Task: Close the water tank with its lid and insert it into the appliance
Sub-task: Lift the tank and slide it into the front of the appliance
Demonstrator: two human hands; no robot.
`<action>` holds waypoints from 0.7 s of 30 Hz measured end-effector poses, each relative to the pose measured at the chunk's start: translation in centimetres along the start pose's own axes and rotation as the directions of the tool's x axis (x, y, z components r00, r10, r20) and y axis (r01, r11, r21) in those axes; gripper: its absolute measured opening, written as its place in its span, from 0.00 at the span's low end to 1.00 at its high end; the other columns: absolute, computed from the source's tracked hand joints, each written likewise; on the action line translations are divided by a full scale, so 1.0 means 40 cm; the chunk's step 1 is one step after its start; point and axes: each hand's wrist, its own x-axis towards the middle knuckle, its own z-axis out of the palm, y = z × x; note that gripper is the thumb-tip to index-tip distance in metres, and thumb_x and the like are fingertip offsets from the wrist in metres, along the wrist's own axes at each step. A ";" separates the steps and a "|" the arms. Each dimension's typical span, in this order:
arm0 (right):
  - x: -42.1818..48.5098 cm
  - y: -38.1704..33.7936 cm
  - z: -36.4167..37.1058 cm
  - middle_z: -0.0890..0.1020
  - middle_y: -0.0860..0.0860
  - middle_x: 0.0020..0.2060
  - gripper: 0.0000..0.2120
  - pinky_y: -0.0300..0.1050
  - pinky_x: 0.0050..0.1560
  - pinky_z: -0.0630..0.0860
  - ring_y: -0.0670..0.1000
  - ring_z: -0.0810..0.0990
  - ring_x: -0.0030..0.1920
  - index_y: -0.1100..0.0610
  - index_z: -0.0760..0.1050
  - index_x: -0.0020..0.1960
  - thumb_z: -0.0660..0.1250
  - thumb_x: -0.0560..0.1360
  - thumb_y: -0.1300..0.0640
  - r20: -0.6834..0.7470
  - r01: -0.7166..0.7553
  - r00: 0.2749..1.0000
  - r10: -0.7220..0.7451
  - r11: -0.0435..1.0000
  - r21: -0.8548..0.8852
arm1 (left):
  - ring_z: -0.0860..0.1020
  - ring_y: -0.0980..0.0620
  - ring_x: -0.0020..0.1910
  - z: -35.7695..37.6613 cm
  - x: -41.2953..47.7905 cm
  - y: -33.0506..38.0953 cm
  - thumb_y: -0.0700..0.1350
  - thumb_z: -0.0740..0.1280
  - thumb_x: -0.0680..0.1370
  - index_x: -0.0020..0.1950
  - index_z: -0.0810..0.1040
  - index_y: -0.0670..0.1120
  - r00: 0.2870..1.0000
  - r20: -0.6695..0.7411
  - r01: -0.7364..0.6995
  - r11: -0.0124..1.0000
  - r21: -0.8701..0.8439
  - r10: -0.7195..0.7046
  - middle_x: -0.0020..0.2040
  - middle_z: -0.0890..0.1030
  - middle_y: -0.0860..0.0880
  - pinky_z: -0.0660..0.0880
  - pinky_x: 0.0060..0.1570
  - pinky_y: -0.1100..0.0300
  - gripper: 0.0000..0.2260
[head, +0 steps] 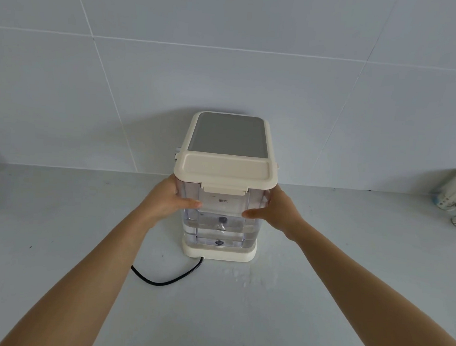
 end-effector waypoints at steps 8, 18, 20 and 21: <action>-0.009 -0.007 -0.001 0.74 0.52 0.64 0.43 0.49 0.61 0.69 0.56 0.70 0.65 0.52 0.60 0.70 0.77 0.60 0.59 0.002 0.000 1.000 0.000 1.000 -0.010 | 0.72 0.50 0.62 -0.006 0.011 -0.019 0.42 0.76 0.64 0.67 0.69 0.45 0.999 0.037 -0.013 1.000 -0.016 0.014 0.60 0.77 0.49 0.65 0.58 0.60 0.33; -0.036 -0.015 -0.012 0.69 0.53 0.67 0.46 0.51 0.63 0.69 0.58 0.68 0.67 0.52 0.48 0.72 0.75 0.64 0.55 0.060 0.049 0.997 -0.044 0.995 -0.085 | 0.64 0.51 0.72 0.023 -0.030 -0.032 0.47 0.74 0.67 0.73 0.58 0.50 0.999 -0.033 -0.019 0.997 -0.079 0.017 0.70 0.67 0.53 0.62 0.64 0.59 0.38; -0.046 -0.025 -0.026 0.67 0.52 0.68 0.51 0.51 0.63 0.69 0.58 0.67 0.68 0.54 0.42 0.73 0.75 0.64 0.54 0.056 0.087 0.995 -0.081 0.989 -0.117 | 0.65 0.52 0.70 0.020 -0.048 -0.006 0.50 0.74 0.64 0.72 0.56 0.49 0.996 -0.076 -0.059 0.997 -0.048 0.055 0.68 0.68 0.54 0.64 0.63 0.58 0.42; -0.046 -0.030 -0.038 0.65 0.52 0.70 0.54 0.50 0.65 0.67 0.58 0.66 0.70 0.55 0.37 0.74 0.74 0.65 0.53 0.055 0.110 0.993 -0.104 0.987 -0.116 | 0.64 0.51 0.71 0.016 -0.052 0.005 0.53 0.74 0.63 0.73 0.53 0.48 0.990 -0.105 -0.099 0.995 -0.028 0.096 0.71 0.67 0.52 0.64 0.65 0.56 0.44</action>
